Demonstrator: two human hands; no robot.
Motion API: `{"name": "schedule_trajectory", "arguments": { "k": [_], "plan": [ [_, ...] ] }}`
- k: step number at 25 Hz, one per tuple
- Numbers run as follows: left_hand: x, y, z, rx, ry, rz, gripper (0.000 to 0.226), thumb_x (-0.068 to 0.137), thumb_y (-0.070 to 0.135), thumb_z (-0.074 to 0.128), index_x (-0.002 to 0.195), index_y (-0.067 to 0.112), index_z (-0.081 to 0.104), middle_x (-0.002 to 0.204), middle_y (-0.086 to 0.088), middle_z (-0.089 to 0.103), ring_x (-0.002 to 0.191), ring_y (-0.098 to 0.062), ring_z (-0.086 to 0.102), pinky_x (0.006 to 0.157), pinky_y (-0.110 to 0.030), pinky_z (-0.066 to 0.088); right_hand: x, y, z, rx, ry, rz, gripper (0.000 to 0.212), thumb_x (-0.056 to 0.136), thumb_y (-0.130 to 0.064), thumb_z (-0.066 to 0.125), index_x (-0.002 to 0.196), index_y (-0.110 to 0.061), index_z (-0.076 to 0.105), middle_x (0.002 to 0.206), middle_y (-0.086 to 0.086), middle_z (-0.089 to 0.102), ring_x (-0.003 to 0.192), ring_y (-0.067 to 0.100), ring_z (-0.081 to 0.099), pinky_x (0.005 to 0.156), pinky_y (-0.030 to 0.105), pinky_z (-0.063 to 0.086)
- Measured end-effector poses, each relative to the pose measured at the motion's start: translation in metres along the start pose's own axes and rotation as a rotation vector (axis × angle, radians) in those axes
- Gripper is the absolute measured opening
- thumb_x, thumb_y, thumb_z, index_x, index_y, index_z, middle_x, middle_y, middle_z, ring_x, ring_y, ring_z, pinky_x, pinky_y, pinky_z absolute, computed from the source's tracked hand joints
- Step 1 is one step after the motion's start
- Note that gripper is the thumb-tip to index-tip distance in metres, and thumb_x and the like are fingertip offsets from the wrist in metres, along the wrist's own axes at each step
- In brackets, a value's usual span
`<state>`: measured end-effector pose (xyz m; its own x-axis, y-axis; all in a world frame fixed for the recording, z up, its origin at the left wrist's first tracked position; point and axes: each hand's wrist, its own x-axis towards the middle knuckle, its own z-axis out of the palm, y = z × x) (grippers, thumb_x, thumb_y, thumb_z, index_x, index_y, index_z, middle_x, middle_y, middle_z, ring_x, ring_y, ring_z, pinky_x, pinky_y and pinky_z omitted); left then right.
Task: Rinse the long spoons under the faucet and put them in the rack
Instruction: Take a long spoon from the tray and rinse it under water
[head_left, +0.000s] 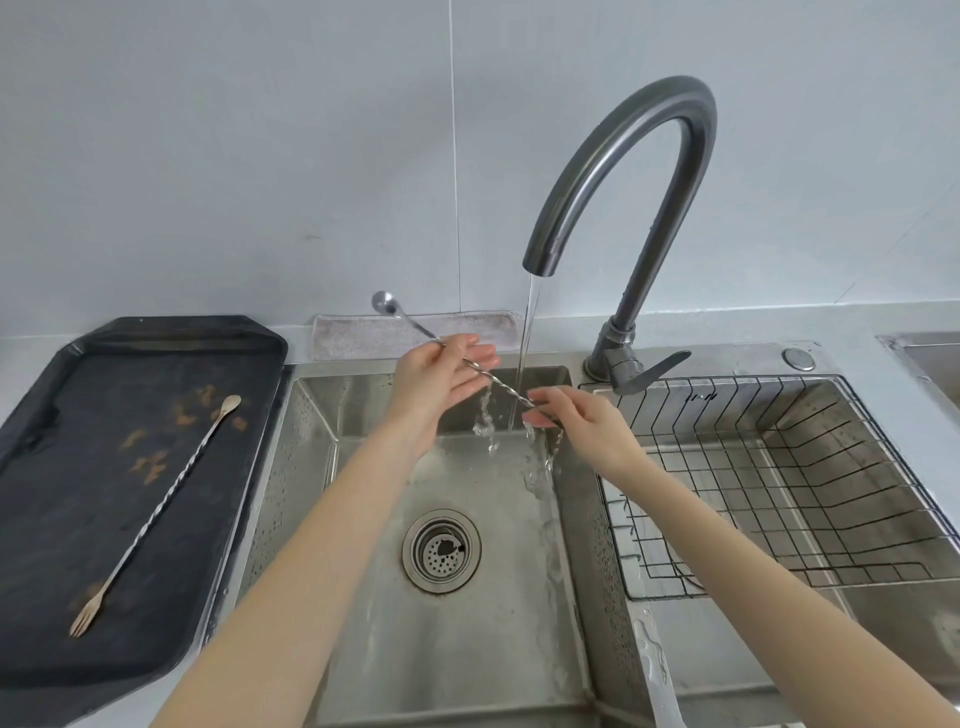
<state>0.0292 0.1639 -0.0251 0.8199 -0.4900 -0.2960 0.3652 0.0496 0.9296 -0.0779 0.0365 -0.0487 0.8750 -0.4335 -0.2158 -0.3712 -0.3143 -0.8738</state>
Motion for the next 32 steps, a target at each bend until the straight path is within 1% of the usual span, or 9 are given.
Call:
{"name": "schedule_trajectory", "arguments": {
  "k": [3, 6, 10, 14, 16, 19, 21, 26, 32],
  "plan": [
    [0.005, -0.001, -0.017, -0.258, 0.055, -0.079, 0.030, 0.099, 0.011, 0.032, 0.122, 0.000, 0.047, 0.103, -0.008, 0.063, 0.098, -0.020, 0.063, 0.086, -0.030, 0.053, 0.000, 0.009, -0.005, -0.029, 0.080, 0.013, 0.019, 0.092, -0.022, 0.048, 0.087, -0.022, 0.066, 0.071, -0.012, 0.067, 0.058, -0.013, 0.060, 0.065, 0.011, 0.046],
    [0.005, -0.010, -0.027, -0.455, 0.109, -0.167, 0.033, 0.099, 0.008, 0.031, 0.128, -0.002, 0.042, 0.097, -0.007, 0.064, 0.106, -0.021, 0.058, 0.091, -0.033, 0.047, 0.003, 0.005, -0.010, 0.312, 0.118, 0.079, 0.014, 0.090, -0.009, 0.054, 0.097, -0.008, 0.066, 0.075, -0.002, 0.067, 0.051, -0.007, 0.062, 0.060, 0.013, 0.054],
    [-0.001, -0.032, -0.036, -0.511, 0.177, -0.293, 0.022, 0.097, 0.012, 0.039, 0.101, -0.001, 0.056, 0.102, -0.012, 0.066, 0.079, -0.017, 0.069, 0.059, -0.023, 0.061, 0.006, -0.014, -0.009, 0.746, 0.099, 0.086, 0.011, 0.089, -0.001, 0.053, 0.093, -0.007, 0.062, 0.086, 0.003, 0.067, 0.064, -0.001, 0.068, 0.070, 0.011, 0.056],
    [-0.005, -0.054, -0.041, -0.053, 0.198, -0.431, 0.027, 0.095, 0.024, 0.047, 0.076, 0.008, 0.058, 0.057, 0.000, 0.072, 0.051, -0.008, 0.069, 0.044, -0.017, 0.055, 0.012, -0.032, -0.001, 0.774, 0.039, 0.058, 0.015, 0.091, -0.007, 0.051, 0.101, -0.006, 0.062, 0.089, 0.001, 0.067, 0.068, -0.001, 0.067, 0.071, 0.011, 0.055],
    [-0.003, -0.060, -0.038, 0.325, 0.202, -0.345, 0.026, 0.093, 0.025, 0.050, 0.077, 0.007, 0.059, 0.051, 0.003, 0.069, 0.045, -0.004, 0.066, 0.044, -0.017, 0.053, 0.015, -0.037, 0.004, 0.686, 0.009, 0.037, 0.021, 0.093, -0.009, 0.049, 0.108, -0.002, 0.062, 0.088, 0.000, 0.067, 0.063, -0.003, 0.067, 0.069, 0.011, 0.055],
    [-0.004, -0.049, -0.019, 0.715, 0.171, 0.035, 0.020, 0.092, 0.016, 0.050, 0.106, 0.007, 0.061, 0.095, -0.002, 0.064, 0.083, -0.013, 0.060, 0.070, -0.009, 0.048, 0.018, -0.039, 0.011, 0.534, -0.023, 0.007, 0.025, 0.095, -0.007, 0.043, 0.112, 0.002, 0.059, 0.086, -0.003, 0.066, 0.061, -0.006, 0.066, 0.068, 0.009, 0.054],
    [-0.005, -0.036, -0.007, 0.724, 0.076, 0.163, 0.026, 0.092, 0.012, 0.050, 0.114, 0.007, 0.061, 0.110, -0.004, 0.061, 0.092, -0.011, 0.053, 0.065, 0.003, 0.040, 0.018, -0.042, 0.013, 0.471, -0.024, -0.008, 0.026, 0.096, -0.007, 0.040, 0.113, 0.001, 0.059, 0.086, -0.005, 0.065, 0.062, -0.008, 0.065, 0.068, 0.007, 0.053],
    [-0.001, -0.025, 0.017, 0.829, 0.099, 0.284, 0.026, 0.087, 0.029, 0.058, 0.101, 0.010, 0.069, 0.103, -0.006, 0.073, 0.092, -0.018, 0.065, 0.072, -0.017, 0.040, 0.015, -0.052, 0.006, 0.329, 0.123, -0.068, 0.019, 0.089, -0.013, 0.055, 0.102, -0.008, 0.068, 0.084, -0.007, 0.068, 0.074, -0.006, 0.062, 0.070, 0.008, 0.047],
    [-0.003, -0.014, 0.047, 0.717, 0.170, 0.374, 0.024, 0.088, 0.023, 0.058, 0.098, 0.003, 0.067, 0.098, -0.015, 0.073, 0.086, -0.024, 0.064, 0.059, -0.019, 0.033, 0.019, -0.054, 0.001, 0.344, 0.191, -0.074, 0.009, 0.084, -0.013, 0.063, 0.088, -0.010, 0.070, 0.069, 0.001, 0.066, 0.076, 0.016, 0.062, 0.083, 0.028, 0.050]
  ]
}}
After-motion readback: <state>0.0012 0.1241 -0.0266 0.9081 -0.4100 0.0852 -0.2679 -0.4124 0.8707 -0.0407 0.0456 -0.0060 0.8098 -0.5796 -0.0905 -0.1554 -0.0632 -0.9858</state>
